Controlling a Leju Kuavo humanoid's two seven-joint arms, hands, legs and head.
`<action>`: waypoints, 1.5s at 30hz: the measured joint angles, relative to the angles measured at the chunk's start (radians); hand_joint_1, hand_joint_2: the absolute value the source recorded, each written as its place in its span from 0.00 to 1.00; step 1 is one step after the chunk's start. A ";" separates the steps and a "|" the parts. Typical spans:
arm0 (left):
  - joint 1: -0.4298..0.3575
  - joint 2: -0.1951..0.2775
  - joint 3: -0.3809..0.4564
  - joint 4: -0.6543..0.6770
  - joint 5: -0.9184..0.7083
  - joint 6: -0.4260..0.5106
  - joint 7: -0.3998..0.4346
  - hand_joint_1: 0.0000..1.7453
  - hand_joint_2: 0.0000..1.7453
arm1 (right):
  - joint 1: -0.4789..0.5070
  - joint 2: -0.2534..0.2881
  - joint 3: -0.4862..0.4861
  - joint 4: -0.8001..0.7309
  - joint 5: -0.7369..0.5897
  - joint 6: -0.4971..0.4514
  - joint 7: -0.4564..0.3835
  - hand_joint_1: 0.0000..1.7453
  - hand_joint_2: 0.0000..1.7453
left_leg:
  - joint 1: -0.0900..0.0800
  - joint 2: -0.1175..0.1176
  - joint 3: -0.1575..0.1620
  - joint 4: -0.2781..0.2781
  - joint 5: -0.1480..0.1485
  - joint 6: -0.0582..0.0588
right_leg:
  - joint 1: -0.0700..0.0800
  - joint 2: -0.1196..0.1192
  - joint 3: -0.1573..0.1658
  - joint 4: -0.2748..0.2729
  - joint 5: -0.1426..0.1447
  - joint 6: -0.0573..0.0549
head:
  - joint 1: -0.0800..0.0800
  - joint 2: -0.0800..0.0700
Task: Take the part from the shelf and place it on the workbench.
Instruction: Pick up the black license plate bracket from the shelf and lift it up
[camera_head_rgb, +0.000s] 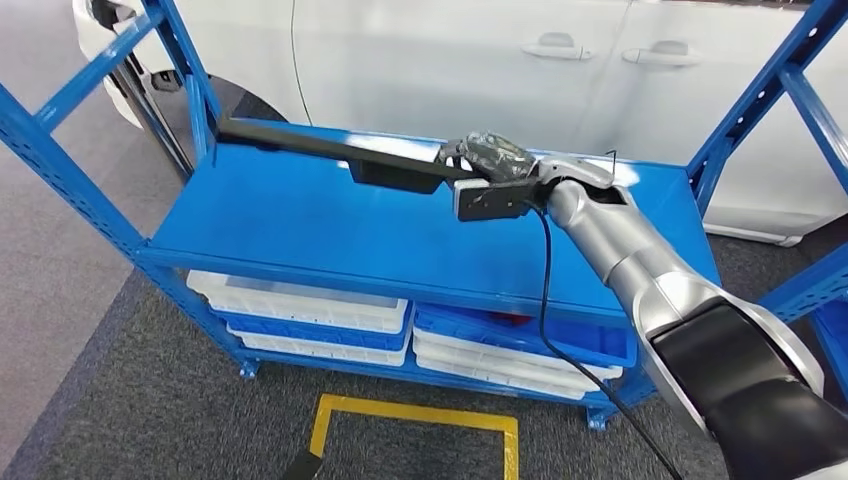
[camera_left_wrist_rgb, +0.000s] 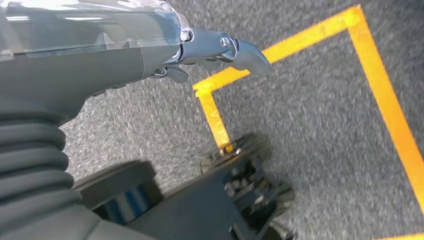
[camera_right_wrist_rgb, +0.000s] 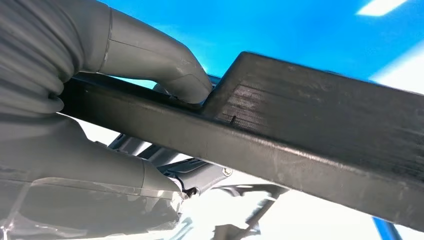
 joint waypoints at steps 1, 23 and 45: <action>0.000 0.000 0.000 0.000 0.003 0.007 -0.003 0.00 0.00 | 0.005 0.001 -0.007 -0.024 -0.056 0.032 -0.014 1.00 1.00 | -0.002 0.003 -0.003 0.000 0.001 -0.004 | 0.003 0.000 0.001 -0.007 -0.004 -0.003 | 0.000 0.000; 0.011 0.001 0.012 0.000 0.052 0.102 -0.023 0.00 1.00 | 0.499 -0.053 -0.065 -0.705 -0.823 0.452 -0.032 1.00 1.00 | 0.008 0.021 0.022 -0.014 -0.006 0.011 | -0.016 0.039 -0.085 0.202 -0.125 0.023 | 0.000 0.000; 0.023 0.002 0.032 0.000 0.069 0.041 0.012 0.00 1.00 | 0.713 -0.179 0.096 -0.817 -0.838 0.505 -0.032 1.00 1.00 | -0.003 0.021 0.030 0.015 -0.032 -0.027 | -0.011 0.033 0.031 -0.024 -0.015 -0.017 | 0.000 0.000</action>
